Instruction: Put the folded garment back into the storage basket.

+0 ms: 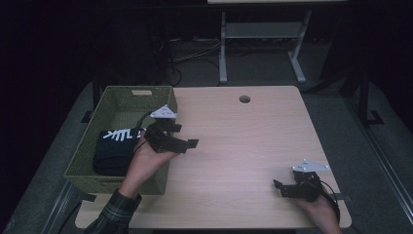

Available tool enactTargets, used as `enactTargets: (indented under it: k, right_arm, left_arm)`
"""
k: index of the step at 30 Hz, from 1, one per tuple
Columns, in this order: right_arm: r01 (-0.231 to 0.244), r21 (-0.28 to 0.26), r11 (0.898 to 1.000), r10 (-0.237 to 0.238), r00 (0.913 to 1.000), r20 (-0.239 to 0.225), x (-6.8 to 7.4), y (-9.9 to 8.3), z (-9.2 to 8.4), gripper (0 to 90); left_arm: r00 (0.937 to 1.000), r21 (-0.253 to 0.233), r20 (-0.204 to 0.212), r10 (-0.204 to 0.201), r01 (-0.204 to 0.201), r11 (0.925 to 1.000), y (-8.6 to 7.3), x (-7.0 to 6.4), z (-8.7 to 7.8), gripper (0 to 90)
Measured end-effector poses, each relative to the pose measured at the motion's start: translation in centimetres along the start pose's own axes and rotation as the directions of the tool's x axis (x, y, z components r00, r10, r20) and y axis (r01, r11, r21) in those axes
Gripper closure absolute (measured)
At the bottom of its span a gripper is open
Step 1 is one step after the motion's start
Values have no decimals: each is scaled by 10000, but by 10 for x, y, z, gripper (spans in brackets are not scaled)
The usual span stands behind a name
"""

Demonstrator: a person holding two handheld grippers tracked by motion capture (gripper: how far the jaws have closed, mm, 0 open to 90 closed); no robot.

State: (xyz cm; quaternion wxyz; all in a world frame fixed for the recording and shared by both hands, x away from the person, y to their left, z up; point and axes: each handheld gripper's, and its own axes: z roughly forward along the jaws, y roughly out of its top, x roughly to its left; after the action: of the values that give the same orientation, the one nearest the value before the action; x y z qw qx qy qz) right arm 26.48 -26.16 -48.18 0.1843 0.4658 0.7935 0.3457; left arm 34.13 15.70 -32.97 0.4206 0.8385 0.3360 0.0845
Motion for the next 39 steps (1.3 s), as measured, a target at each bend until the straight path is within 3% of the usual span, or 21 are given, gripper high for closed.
enactTargets:
  k: [6,13,18,33,39]
  right_arm:
    - [-1,-1,10000,1,10000,-2,0,0,0,126]
    - [1,0,10000,-1,10000,-3,0,0,0,126]
    - [8,-6,10000,-8,10000,-8,0,0,0,126]
    - [-4,10,10000,4,10000,7,0,0,0,126]
    - [-2,9,10000,2,10000,7,0,0,0,126]
  left_arm:
    - [9988,247,279,406,-413,9988,-2,-20,24,126]
    - [9973,255,177,710,-715,9971,-16,-42,48,127]
    - [9953,261,163,954,-958,9951,-30,-49,62,127]
    - [9967,541,32,816,-817,9952,-74,-44,96,127]
    - [9978,1107,-83,663,-649,9917,-89,-37,112,126]
